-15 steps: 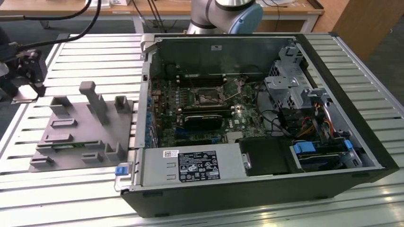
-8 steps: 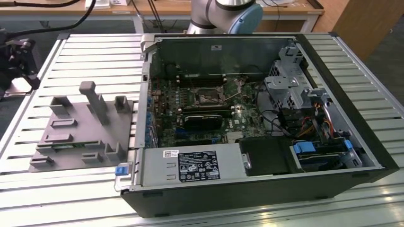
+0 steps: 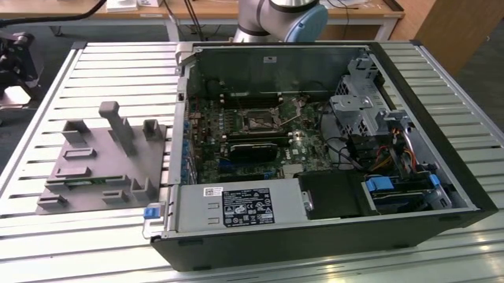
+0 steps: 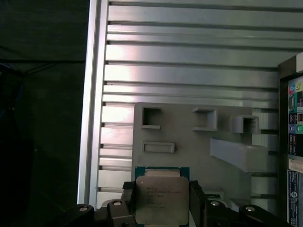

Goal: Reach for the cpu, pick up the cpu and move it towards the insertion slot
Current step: 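Pick up the cpu and move it towards the insertion slot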

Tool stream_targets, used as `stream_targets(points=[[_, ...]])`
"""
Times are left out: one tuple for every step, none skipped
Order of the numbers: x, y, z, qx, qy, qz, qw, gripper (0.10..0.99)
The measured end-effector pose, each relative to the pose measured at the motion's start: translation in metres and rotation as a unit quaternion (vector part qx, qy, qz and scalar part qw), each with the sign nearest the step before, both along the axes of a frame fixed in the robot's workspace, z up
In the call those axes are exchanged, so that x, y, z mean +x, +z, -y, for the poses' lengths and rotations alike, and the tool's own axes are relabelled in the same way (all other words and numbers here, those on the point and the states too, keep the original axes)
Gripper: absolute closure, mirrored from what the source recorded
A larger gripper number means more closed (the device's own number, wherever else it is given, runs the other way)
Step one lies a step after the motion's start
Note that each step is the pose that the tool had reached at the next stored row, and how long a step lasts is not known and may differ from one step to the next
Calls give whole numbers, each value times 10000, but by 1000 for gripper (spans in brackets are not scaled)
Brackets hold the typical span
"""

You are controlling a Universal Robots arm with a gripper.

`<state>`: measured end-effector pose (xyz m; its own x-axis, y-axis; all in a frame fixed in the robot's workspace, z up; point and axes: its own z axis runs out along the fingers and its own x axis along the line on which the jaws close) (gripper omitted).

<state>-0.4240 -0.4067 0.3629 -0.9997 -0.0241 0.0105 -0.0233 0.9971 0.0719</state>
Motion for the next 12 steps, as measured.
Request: stream_targets(points=[[0,29,0,0,0,0,10000,545],[0,56,0,0,0,1,10000,545],[0,77,0,0,0,0,10000,545],[0,99,0,0,0,0,10000,545],[0,123,0,0,0,0,10000,545],[0,149,0,0,0,0,10000,545],[1,178,0,0,0,0,10000,545],[2,207,0,0,0,1,10000,545],[2,237,0,0,0,1,10000,545],[2,267,0,0,0,0,10000,545],[3,297,0,0,0,0,10000,545],[3,325,0,0,0,0,10000,545]])
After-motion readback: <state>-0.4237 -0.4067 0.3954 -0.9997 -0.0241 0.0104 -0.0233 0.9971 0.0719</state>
